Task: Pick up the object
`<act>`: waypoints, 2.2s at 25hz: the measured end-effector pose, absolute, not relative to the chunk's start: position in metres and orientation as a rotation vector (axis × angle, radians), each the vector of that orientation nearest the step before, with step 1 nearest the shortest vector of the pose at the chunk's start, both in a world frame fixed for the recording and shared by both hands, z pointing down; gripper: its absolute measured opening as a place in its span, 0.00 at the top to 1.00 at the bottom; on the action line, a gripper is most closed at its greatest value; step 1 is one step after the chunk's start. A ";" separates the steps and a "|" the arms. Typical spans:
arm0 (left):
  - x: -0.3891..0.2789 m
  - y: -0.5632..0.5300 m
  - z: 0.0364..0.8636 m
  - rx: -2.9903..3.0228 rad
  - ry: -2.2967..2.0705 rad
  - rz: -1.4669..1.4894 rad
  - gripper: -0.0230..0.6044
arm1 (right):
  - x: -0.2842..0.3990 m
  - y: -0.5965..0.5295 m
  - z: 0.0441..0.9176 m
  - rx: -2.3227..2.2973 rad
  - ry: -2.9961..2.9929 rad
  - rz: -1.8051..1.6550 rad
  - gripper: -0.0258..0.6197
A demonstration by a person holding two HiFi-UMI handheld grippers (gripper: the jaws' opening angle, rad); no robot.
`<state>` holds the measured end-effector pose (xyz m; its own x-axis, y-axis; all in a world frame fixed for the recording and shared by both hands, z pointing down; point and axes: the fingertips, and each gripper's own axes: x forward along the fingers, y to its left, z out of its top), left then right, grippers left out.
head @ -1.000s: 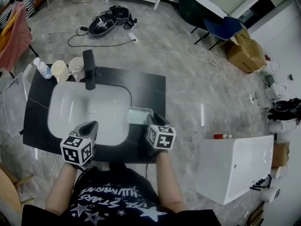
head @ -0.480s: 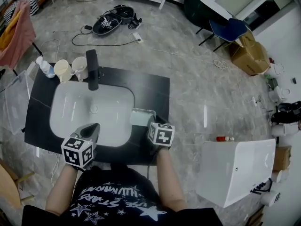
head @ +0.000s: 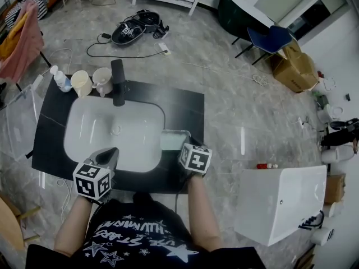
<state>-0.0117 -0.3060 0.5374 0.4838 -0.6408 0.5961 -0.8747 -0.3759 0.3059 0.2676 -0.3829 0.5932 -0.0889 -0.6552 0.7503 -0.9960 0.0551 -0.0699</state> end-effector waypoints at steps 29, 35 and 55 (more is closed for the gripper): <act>-0.123 -0.138 0.513 2.290 -1.088 0.448 0.95 | 0.167 -0.164 0.501 1.937 -1.833 0.764 0.94; -0.119 -0.109 0.515 2.317 -1.017 0.474 0.95 | 0.165 -0.105 0.504 1.964 -1.783 0.799 0.94; -0.061 -0.021 0.511 2.300 -1.029 0.486 0.95 | 0.198 -0.005 0.519 1.921 -1.835 0.868 0.94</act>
<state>-0.0607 -0.0207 0.5112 0.6381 -0.5580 0.5305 -0.7642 -0.5433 0.3476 0.1980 -0.0045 0.5191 -0.0237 -0.7700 0.6376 -0.9814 -0.1036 -0.1617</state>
